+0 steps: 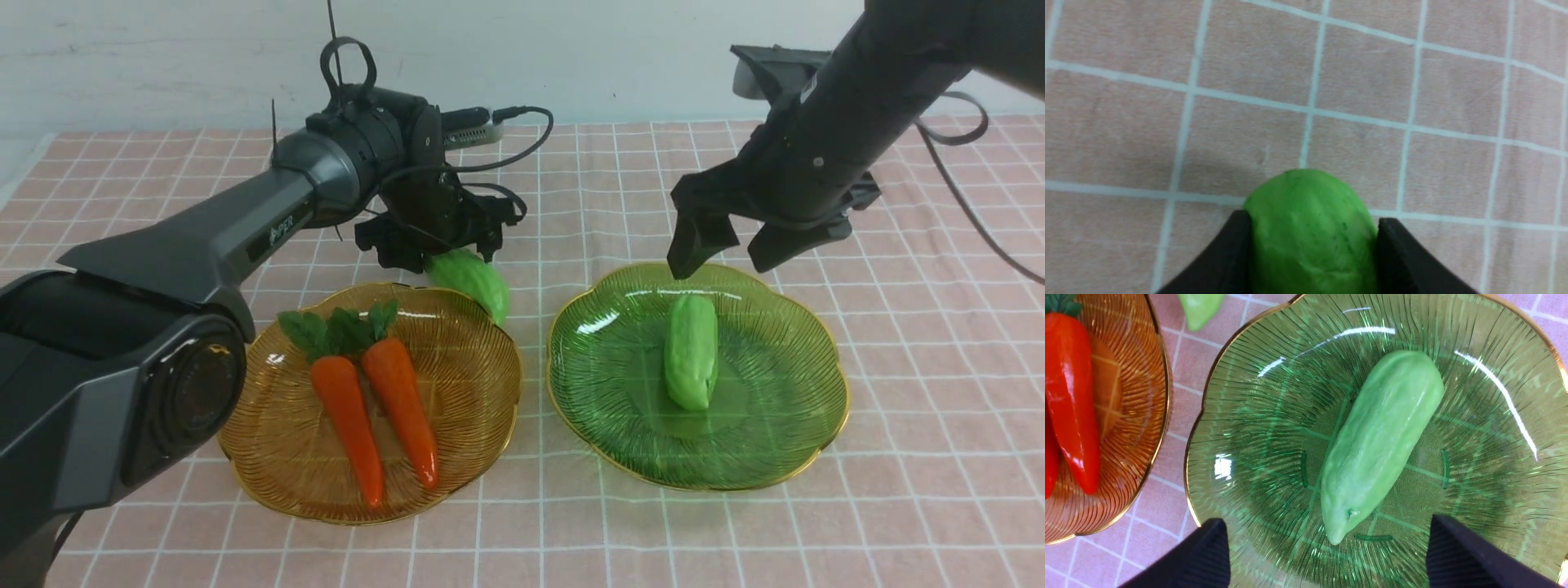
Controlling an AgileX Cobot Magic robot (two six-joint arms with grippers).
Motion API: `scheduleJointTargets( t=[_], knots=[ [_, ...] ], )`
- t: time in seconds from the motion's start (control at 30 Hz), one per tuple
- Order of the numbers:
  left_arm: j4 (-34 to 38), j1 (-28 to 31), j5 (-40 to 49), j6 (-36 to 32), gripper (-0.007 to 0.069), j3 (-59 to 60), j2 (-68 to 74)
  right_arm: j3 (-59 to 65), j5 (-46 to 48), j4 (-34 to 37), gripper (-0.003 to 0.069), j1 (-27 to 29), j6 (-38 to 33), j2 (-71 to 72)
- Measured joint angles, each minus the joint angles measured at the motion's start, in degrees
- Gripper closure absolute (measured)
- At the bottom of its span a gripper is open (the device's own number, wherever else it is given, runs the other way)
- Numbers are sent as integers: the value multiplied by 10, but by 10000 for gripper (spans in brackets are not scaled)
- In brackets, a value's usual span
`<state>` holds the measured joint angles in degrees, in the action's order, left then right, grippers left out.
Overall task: Put different types of vegetables on the plate.
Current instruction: 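Move the green vegetable from the table onto the right plate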
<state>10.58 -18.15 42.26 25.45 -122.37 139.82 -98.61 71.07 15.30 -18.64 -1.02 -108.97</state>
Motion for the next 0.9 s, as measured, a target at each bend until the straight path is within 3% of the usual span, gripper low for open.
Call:
scheduleJointTargets(
  t=[0.23,0.43,0.77,0.9],
  knots=[
    [59,0,6,-111,328,3,-57,0,2,-2,70,0,1,36],
    [93,-42,171,-255,331,-1,-164,0,6,-46,70,0,7,127],
    [53,-125,248,-267,325,-1,-118,2,13,-54,70,0,31,228],
    [58,-127,226,-218,218,0,-96,31,13,-54,70,0,45,263]
  ],
)
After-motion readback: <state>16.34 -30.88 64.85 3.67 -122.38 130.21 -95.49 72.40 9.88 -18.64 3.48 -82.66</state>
